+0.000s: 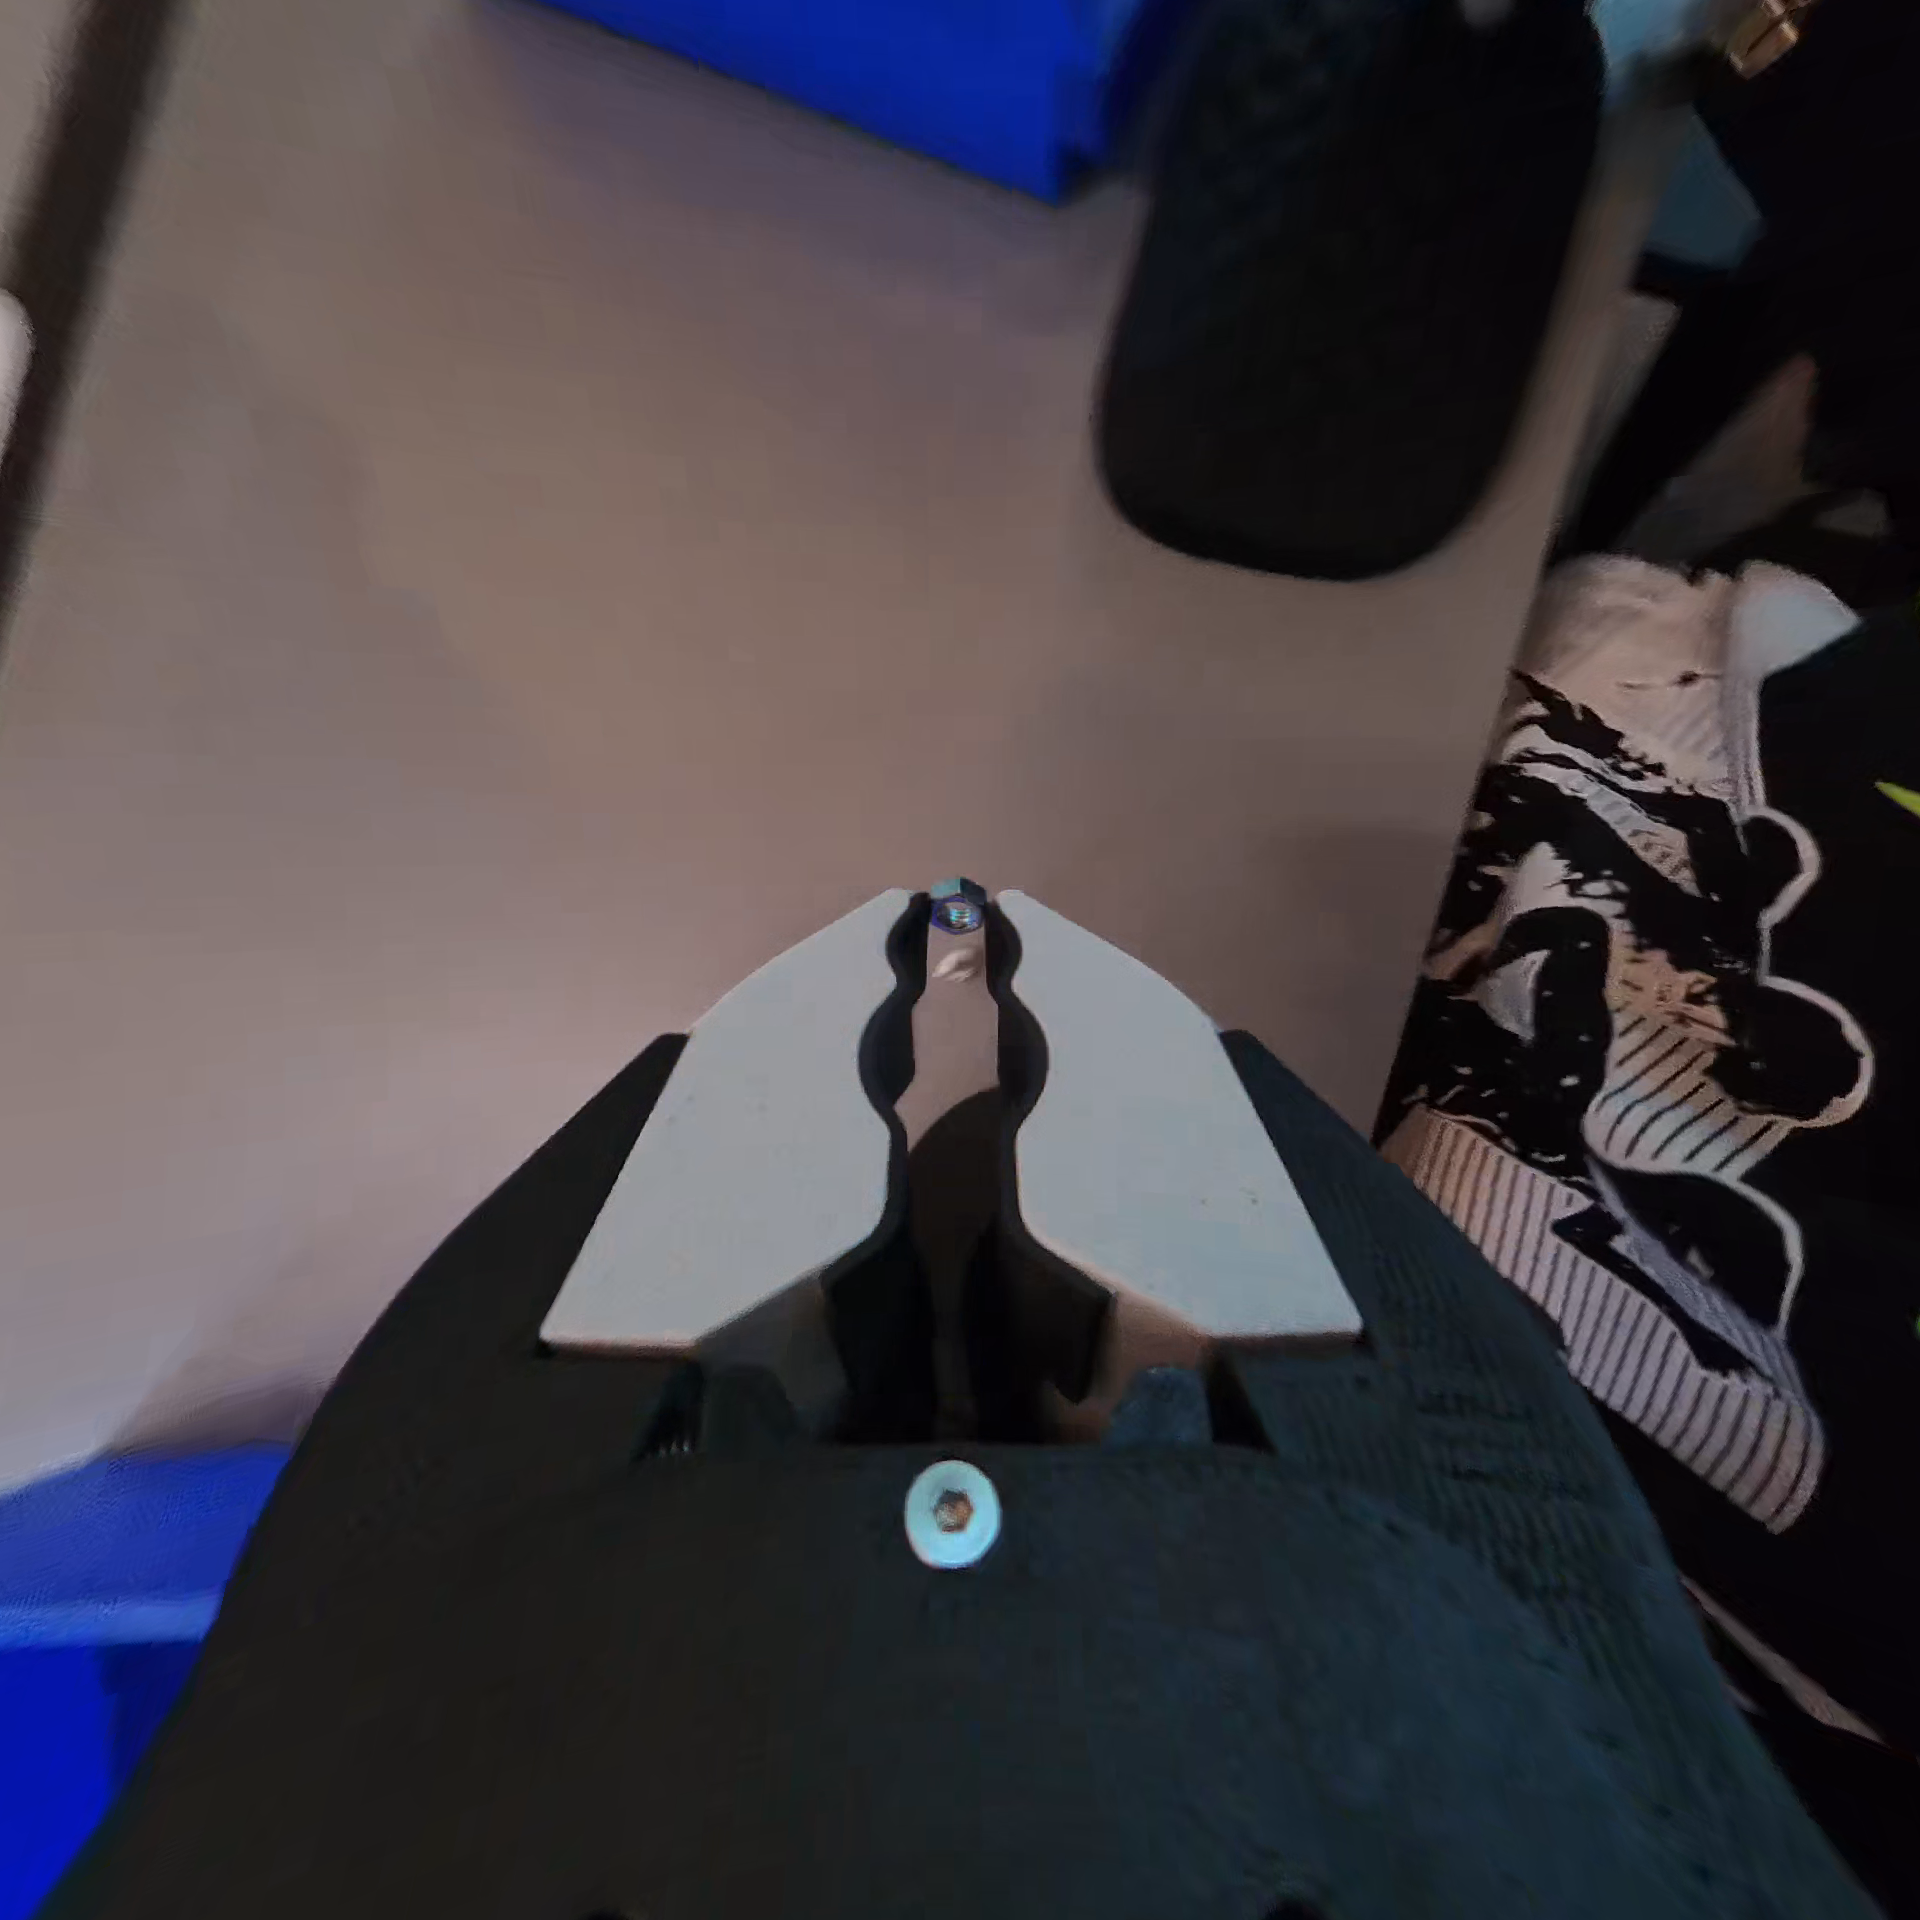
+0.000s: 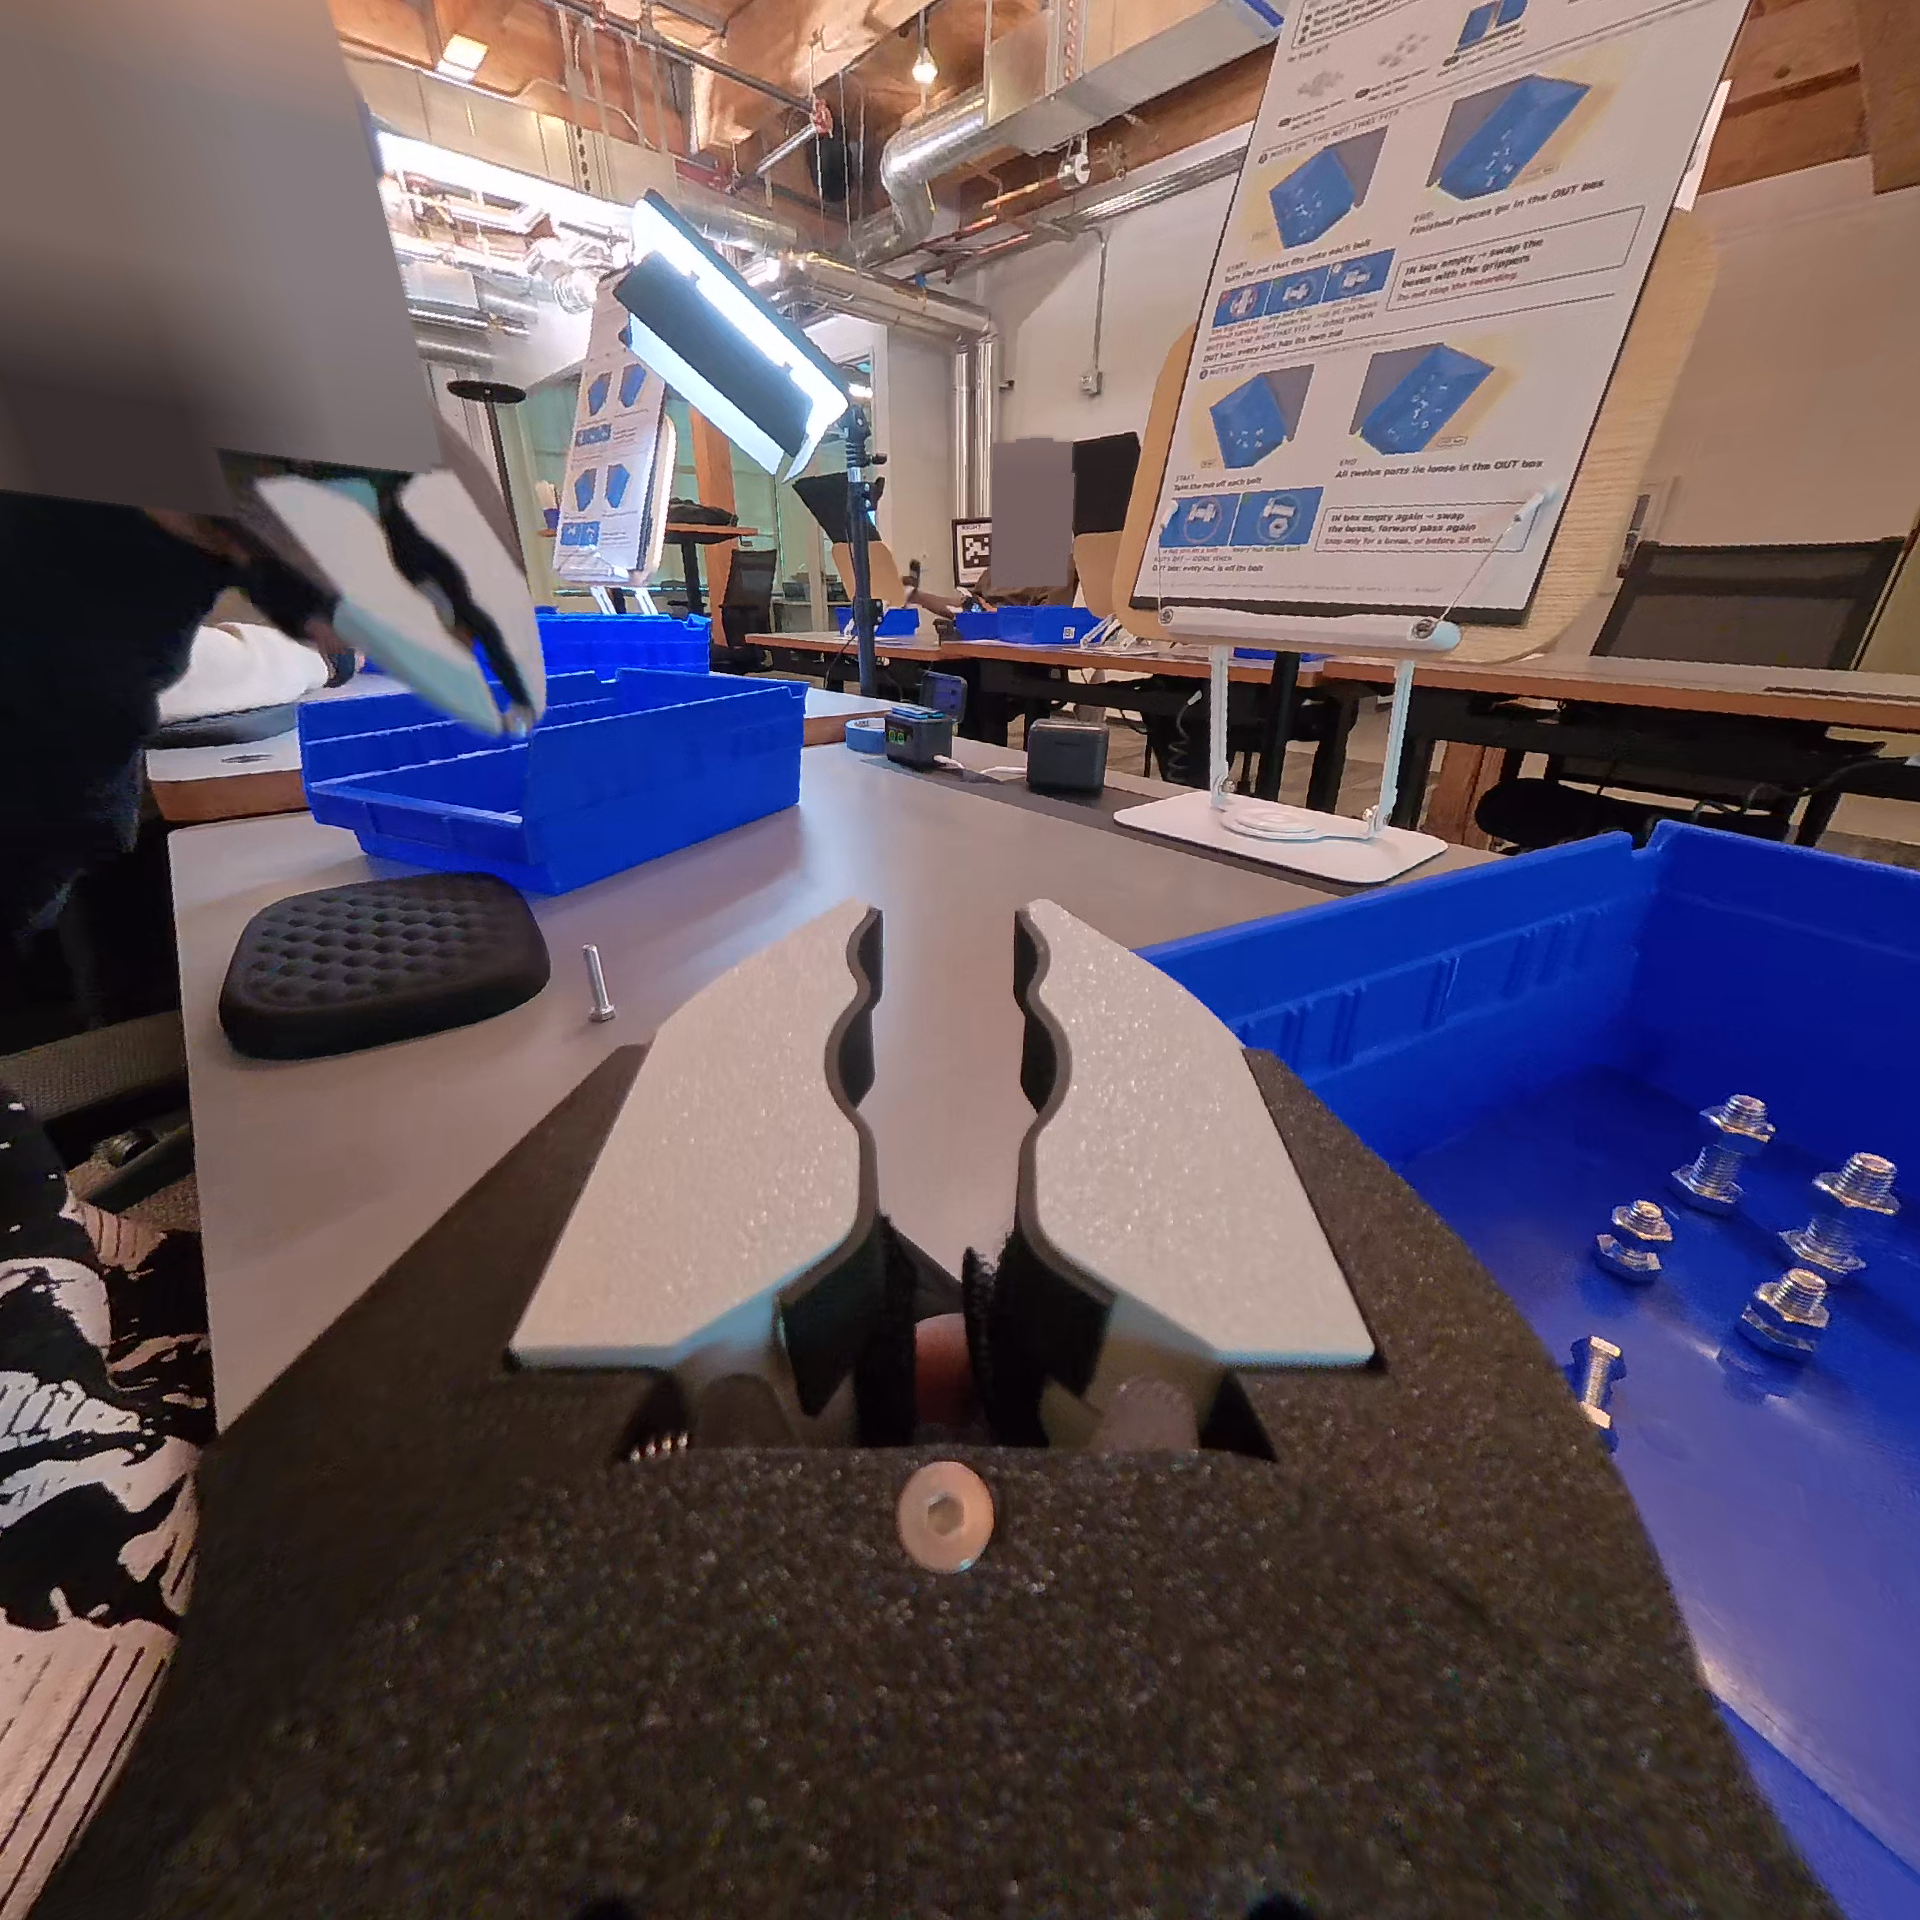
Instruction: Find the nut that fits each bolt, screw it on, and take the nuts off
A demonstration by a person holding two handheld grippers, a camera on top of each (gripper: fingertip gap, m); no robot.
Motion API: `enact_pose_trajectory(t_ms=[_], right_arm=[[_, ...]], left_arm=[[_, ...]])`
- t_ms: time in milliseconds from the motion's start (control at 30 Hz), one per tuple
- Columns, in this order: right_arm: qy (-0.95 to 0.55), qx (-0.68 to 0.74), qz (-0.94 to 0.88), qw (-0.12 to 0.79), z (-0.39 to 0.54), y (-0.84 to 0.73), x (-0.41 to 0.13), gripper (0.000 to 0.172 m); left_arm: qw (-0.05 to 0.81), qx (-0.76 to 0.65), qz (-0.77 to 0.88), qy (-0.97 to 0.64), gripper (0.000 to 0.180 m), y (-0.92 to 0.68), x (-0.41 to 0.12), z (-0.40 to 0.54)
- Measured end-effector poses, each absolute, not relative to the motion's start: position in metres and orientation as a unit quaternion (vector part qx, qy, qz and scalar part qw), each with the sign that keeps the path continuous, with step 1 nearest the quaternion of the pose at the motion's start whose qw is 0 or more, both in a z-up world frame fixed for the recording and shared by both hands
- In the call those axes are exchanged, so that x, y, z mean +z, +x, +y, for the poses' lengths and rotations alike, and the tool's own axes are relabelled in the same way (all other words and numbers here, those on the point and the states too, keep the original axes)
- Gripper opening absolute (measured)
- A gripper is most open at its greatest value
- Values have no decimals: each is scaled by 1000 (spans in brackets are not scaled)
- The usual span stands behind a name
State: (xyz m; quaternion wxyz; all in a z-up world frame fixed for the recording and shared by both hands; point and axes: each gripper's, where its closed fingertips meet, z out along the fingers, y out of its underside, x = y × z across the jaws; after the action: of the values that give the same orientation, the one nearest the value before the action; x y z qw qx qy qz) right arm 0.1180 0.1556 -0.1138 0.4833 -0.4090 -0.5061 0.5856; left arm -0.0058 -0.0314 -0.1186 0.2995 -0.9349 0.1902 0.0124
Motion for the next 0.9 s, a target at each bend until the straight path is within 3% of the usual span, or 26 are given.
enact_pose_trajectory(t_ms=[33,267,567,800,900], right_arm=[[-408,585,-507,484,155,118,-114,24],[-405,587,-505,486,155,119,-113,24],[-406,584,-508,485,155,118,-114,24],[-408,584,-508,485,155,118,-114,24],[-408,581,-512,484,154,118,-115,24]], left_arm=[[283,-2,209,-936,10,9,-133,-25],[149,21,261,-954,10,33,-219,-8],[112,6,267,-957,11,31,-232,-10],[122,-4,257,-959,22,30,-233,-12],[216,-14,223,-950,26,28,-210,-4]])
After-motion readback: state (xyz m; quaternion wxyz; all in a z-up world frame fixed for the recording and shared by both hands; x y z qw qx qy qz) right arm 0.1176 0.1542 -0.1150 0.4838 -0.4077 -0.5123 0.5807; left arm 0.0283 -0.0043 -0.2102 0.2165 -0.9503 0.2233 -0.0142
